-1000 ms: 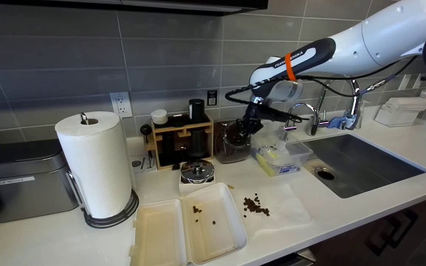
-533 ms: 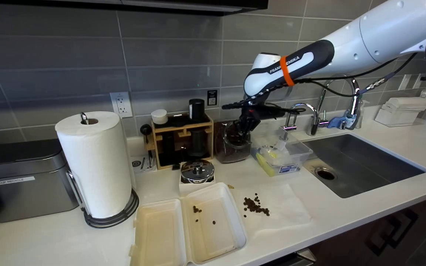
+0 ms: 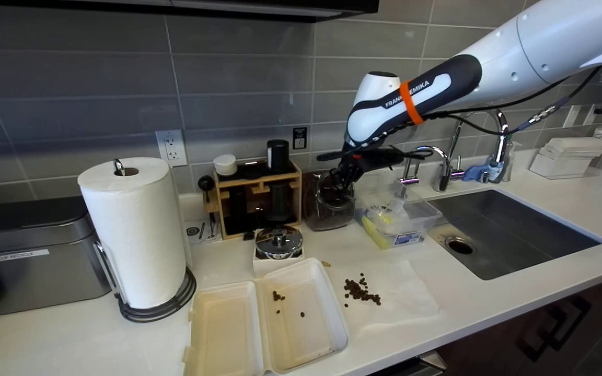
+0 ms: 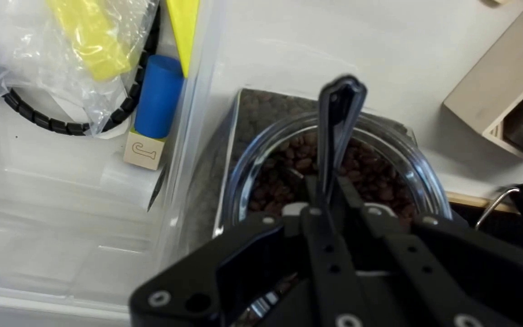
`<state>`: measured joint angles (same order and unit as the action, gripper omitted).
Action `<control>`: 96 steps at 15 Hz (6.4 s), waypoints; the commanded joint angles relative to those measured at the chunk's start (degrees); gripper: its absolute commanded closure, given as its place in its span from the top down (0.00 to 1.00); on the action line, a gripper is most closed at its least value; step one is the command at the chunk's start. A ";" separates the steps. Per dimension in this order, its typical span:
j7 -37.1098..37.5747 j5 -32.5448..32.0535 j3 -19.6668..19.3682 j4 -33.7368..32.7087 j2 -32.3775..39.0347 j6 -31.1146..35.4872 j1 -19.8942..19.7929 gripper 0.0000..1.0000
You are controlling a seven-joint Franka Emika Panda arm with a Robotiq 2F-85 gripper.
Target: Pick up the spoon, scope the objects from the bottle and put them in the bowl
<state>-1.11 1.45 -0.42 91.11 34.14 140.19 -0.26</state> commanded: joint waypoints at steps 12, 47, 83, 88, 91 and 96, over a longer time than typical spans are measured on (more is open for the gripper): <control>0.12 0.26 1.20 25.67 -17.76 9.63 1.01 0.03; -26.28 -4.09 11.09 37.02 -26.36 1.93 8.00 0.03; 12.26 -54.71 8.25 32.30 -17.91 0.03 18.42 0.03; 15.54 -57.56 9.31 33.01 -17.82 -3.59 19.50 0.03; 16.43 -59.40 9.94 32.71 -17.44 -6.83 20.10 0.03; 18.64 -64.78 10.85 31.90 -17.34 -12.77 21.17 0.03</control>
<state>14.63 -59.00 9.81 123.83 16.28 131.32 19.99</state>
